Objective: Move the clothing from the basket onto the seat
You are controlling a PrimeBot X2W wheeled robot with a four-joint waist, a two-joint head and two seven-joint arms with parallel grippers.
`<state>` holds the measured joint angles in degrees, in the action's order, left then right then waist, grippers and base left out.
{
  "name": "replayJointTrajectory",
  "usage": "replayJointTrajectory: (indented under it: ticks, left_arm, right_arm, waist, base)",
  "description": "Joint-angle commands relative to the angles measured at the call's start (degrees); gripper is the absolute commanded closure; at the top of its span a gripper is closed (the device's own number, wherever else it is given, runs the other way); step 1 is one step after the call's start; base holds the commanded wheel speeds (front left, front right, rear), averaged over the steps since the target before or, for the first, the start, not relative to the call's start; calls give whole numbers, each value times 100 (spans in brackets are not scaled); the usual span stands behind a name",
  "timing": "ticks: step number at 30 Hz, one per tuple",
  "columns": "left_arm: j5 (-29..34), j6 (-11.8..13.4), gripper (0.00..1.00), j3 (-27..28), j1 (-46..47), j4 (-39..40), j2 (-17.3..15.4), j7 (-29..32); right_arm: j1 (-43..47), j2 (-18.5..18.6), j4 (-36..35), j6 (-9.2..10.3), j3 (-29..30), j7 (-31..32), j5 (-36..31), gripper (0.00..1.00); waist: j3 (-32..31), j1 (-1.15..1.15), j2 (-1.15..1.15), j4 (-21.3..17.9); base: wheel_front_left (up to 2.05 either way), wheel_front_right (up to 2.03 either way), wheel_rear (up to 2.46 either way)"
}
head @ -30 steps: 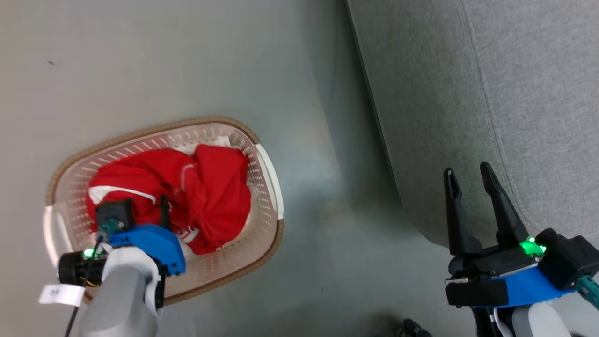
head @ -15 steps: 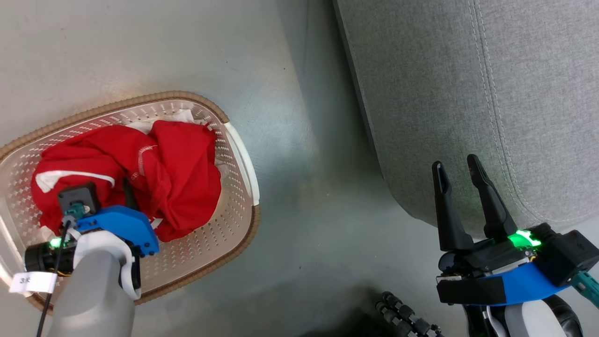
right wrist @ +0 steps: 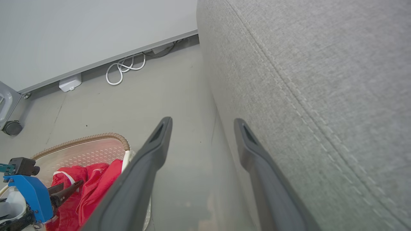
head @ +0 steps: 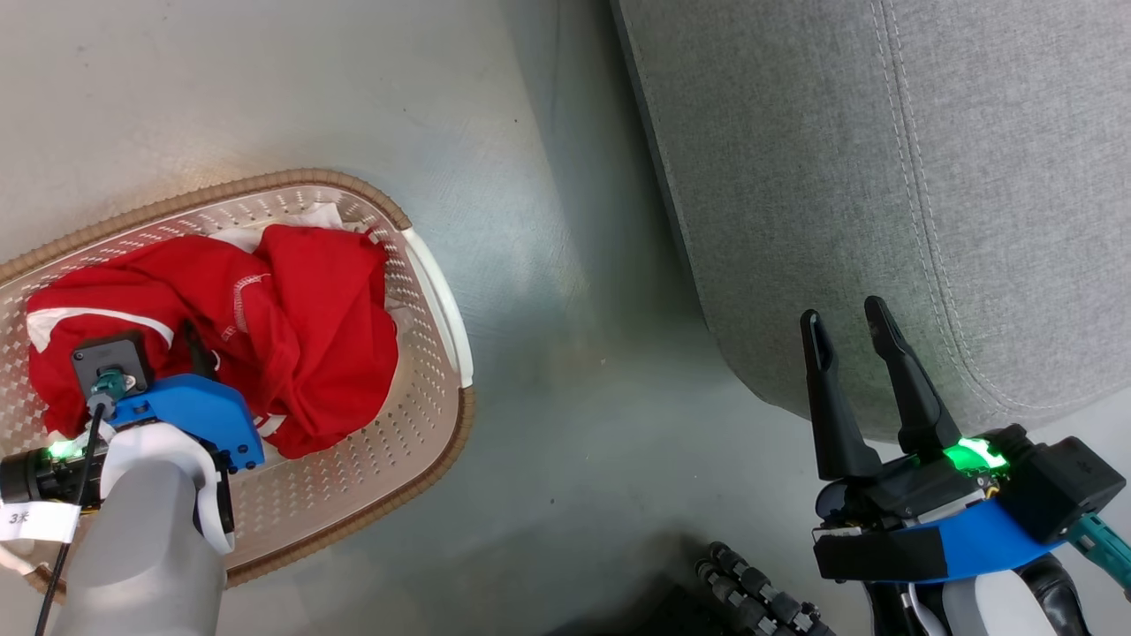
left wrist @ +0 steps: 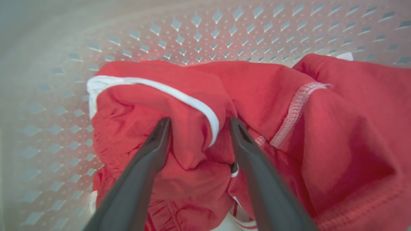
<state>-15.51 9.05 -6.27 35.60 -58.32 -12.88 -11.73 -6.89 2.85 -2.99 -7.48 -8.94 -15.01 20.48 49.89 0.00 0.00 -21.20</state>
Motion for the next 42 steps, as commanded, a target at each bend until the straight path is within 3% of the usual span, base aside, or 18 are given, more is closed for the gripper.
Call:
replayJointTrajectory:
  ticks: [1,2,10,19,32,42]
  left_arm:
    - [-27,3,72,20,109,-8,-61,-23]
    - [-40,-6,100,18,110,-7,-69,-27]
    - [-103,-87,100,-50,131,-25,-74,8]
    - [-228,-219,100,-104,118,-36,138,-83]
    - [-420,-719,100,-304,-316,-358,698,-281]
    - [-361,-1159,100,-693,-497,-427,924,-343]
  right_arm:
    - [-39,6,5,-3,-6,-25,52,0]
    - [-46,6,7,-3,-6,-25,65,0]
    - [-77,6,24,-3,-33,-25,95,0]
    - [-149,6,59,-3,38,-25,-14,0]
    - [-12,8,209,-3,264,-26,-398,0]
    - [236,10,329,-3,430,-26,-739,0]
  waist:
    - [-5,0,0,-22]
    - [-7,0,0,-27]
    - [-49,0,0,-6]
    - [-324,0,0,183]
    - [-1711,0,0,845]
    - [-2676,0,0,1417]
  base:
    - [0,0,0]
    - [0,0,0]
    - [0,0,0]
    - [0,0,0]
    - [0,0,0]
    - [0,0,0]
